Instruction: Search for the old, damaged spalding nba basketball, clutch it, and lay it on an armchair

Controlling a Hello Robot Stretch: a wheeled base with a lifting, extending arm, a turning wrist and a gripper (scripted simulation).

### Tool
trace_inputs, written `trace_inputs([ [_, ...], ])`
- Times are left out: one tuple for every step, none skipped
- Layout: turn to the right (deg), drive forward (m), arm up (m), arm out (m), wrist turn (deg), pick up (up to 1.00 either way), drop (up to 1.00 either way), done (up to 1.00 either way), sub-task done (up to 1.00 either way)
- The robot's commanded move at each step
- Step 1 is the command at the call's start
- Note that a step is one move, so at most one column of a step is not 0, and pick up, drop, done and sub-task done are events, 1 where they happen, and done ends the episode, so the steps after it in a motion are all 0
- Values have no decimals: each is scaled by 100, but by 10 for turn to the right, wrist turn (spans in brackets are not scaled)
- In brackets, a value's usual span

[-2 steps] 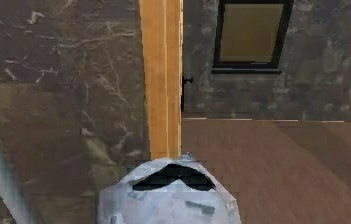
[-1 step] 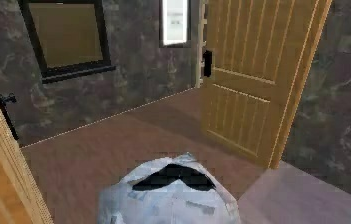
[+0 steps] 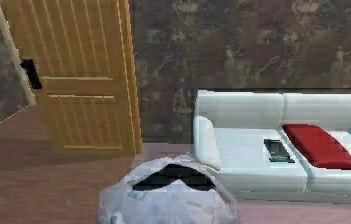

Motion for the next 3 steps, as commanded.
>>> trace_inputs([
  [450,0,0,0,0,0,0,0,0],
  [30,0,0,0,0,0,0,0,0],
  [0,20,0,0,0,0,0,0,0],
])
